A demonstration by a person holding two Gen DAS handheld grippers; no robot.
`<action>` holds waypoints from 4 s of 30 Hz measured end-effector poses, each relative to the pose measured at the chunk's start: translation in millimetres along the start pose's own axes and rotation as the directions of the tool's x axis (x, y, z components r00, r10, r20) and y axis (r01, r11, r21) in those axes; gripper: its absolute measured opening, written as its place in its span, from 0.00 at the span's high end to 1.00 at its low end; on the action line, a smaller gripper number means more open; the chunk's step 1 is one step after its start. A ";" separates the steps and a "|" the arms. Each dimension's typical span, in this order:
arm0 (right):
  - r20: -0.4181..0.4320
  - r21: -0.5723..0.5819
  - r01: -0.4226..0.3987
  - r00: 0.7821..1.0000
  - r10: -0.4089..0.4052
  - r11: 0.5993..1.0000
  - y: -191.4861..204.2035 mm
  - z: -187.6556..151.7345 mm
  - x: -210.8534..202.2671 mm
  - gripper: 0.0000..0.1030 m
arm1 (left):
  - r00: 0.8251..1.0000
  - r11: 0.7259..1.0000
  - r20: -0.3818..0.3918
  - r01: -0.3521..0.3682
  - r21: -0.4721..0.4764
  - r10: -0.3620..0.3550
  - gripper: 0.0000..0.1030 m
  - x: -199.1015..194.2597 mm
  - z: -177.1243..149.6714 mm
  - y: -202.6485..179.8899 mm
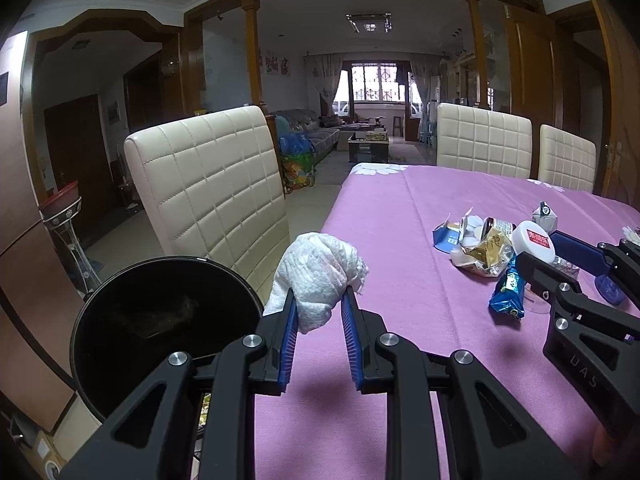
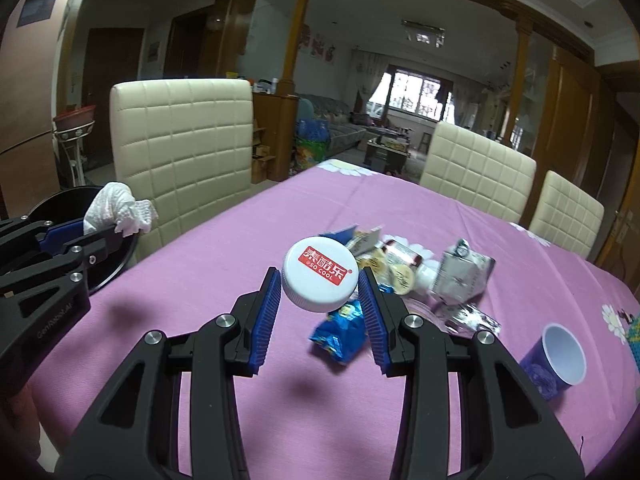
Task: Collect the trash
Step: 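Carry the tissue over the bin and open the left tool while the right tool holds the cap, then lower the right tool and grasp the white bottle cap from the table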
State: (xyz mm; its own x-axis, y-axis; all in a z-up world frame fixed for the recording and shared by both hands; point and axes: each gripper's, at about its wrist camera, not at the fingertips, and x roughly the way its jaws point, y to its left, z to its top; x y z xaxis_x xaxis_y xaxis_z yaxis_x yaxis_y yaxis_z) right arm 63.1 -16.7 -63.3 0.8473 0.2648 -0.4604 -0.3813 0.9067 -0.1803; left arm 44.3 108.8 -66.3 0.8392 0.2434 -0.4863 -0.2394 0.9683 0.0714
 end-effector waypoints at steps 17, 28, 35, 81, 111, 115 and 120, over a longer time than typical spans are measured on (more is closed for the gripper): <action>-0.015 -0.033 -0.069 0.998 0.068 0.997 29.5 7.7 12.5 0.59 | 0.999 0.998 -0.008 -0.051 -0.044 0.051 0.79 2.8 -0.7 23.5; -0.023 -0.063 -0.123 0.992 0.122 0.990 55.8 14.5 18.2 0.59 | 0.993 0.991 -0.034 -0.112 -0.077 0.109 0.79 7.8 -3.0 46.4; -0.028 -0.081 -0.138 0.990 0.136 0.987 68.0 16.1 21.7 0.59 | 0.986 0.981 -0.063 -0.162 -0.109 0.155 0.79 13.7 -8.5 67.3; -0.069 -0.113 -0.175 0.983 0.168 0.978 80.4 12.1 26.2 0.67 | 0.971 0.960 -0.118 -0.224 -0.166 0.206 0.33 20.5 -21.5 102.6; -0.344 -0.027 -0.334 0.888 0.305 0.942 79.6 -20.0 58.9 0.99 | 0.982 0.977 -0.124 -0.162 -0.135 0.146 0.28 23.6 -25.8 86.2; -0.342 -0.011 -0.337 0.886 0.313 0.942 80.7 -15.1 63.6 1.00 | 0.981 0.976 -0.124 -0.166 -0.139 0.150 0.28 23.8 -26.0 88.1; -0.379 0.032 -0.314 0.875 0.302 0.949 73.9 -10.2 74.1 0.95 | 0.982 0.976 -0.127 -0.161 -0.149 0.143 0.28 24.9 -27.0 91.9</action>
State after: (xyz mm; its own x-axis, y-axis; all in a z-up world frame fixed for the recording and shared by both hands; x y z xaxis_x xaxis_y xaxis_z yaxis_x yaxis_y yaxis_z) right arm 93.9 66.6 -119.6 0.4860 0.3809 -0.7866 -0.6157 0.7880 0.0011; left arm 30.0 202.3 -95.3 0.7274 0.3702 -0.5777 -0.4416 0.8970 0.0187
